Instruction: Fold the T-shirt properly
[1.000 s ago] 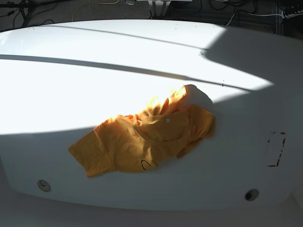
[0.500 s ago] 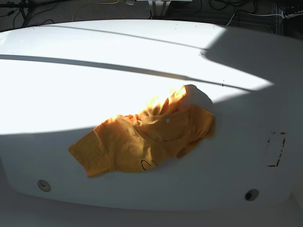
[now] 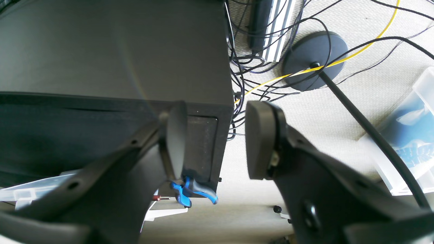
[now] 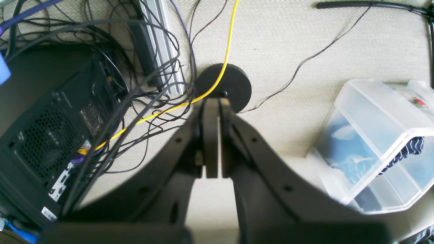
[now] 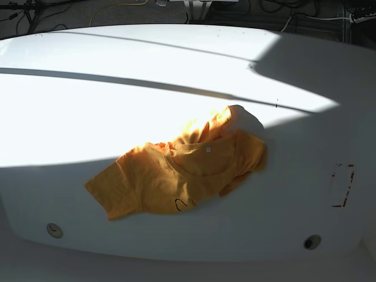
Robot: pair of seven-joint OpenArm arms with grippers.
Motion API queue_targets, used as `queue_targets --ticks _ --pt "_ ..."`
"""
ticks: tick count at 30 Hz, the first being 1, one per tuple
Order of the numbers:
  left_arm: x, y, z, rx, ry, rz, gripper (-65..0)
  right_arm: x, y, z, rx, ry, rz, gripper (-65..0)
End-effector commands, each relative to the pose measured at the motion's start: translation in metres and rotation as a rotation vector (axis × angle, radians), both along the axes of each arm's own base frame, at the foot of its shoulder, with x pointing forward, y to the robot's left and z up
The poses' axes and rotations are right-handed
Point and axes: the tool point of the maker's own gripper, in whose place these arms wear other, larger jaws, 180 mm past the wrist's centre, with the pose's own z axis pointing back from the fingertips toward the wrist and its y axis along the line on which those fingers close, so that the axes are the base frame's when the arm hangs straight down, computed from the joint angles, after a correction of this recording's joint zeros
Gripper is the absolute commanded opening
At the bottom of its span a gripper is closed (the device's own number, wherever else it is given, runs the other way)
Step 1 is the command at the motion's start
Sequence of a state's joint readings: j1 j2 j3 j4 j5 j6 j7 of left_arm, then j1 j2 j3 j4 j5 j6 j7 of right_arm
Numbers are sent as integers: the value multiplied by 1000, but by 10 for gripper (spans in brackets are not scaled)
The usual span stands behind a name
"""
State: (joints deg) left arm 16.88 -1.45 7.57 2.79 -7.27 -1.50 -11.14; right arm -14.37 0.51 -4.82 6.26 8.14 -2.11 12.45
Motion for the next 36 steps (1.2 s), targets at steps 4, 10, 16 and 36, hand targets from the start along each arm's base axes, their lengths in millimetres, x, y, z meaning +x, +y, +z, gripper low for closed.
queue_targets --ticks 4,10,16,36 --pt "-11 1 2 3 19 -7 -392 -12 -2 2 -5 14 2 -650" --pt "-9 4 2 4 16 -11 -394 -14 -2 2 -3 21 1 -650" --pt "-9 4 2 5 16 -10 -392 -15 -1 3 -1 23 0 -650" --pt "-4 6 1 4 2 -22 -394 -18 -3 3 -5 27 0 -647"
